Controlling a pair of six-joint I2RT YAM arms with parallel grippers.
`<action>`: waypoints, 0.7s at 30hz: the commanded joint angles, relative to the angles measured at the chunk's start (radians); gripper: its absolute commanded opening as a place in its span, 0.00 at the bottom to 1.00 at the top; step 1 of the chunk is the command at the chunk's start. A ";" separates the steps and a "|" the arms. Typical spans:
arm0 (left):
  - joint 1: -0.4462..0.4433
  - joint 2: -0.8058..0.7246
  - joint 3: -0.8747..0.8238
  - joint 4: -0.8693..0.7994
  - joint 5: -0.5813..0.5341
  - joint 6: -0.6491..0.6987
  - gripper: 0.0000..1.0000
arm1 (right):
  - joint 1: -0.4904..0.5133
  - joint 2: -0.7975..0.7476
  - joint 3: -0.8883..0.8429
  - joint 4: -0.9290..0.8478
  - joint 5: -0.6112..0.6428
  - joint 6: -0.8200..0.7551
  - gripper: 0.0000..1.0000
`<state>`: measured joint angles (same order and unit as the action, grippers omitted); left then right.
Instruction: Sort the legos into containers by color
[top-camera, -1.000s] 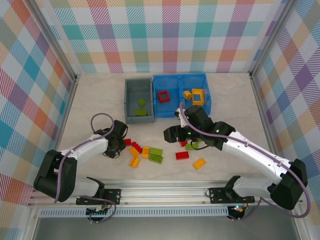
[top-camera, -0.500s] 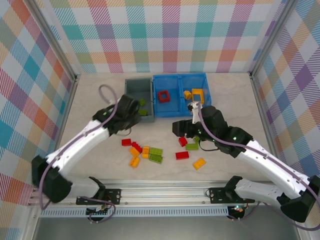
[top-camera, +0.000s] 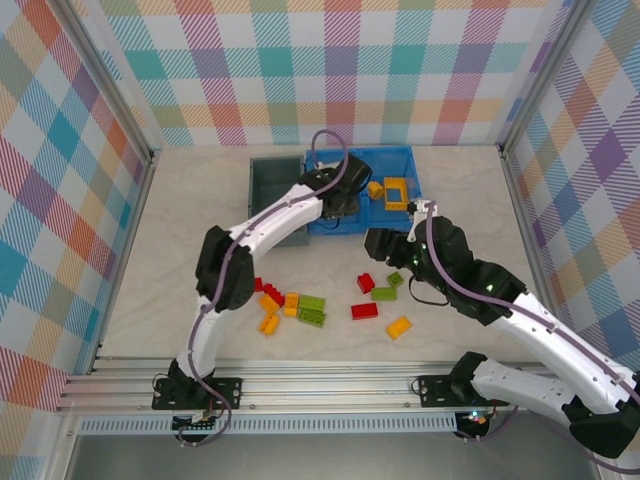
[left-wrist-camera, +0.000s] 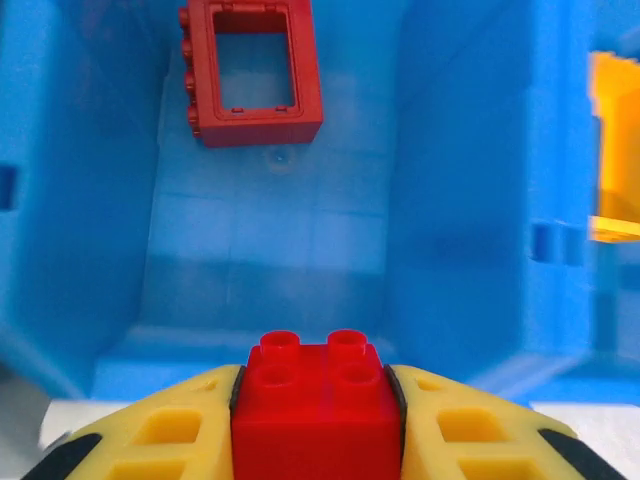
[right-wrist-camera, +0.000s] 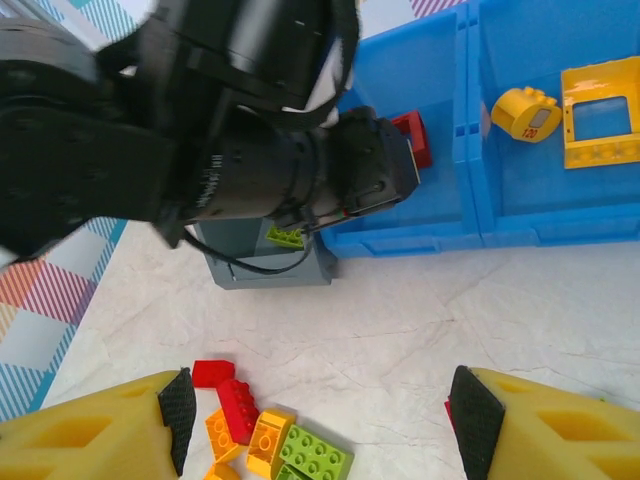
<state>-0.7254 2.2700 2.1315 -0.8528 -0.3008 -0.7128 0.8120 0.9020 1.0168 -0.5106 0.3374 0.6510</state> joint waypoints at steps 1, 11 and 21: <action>0.018 0.057 0.076 -0.067 -0.019 0.030 0.31 | -0.002 -0.023 -0.027 -0.030 0.028 0.025 0.70; 0.034 0.109 0.145 -0.111 -0.004 0.035 0.58 | -0.005 -0.024 -0.043 -0.066 0.012 0.012 0.74; -0.023 -0.111 0.088 -0.091 -0.009 0.040 0.61 | -0.013 0.035 0.047 -0.372 0.074 0.116 0.71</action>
<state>-0.7136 2.3138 2.2326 -0.9386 -0.3008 -0.6834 0.8055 0.9123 1.0061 -0.6945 0.3592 0.6865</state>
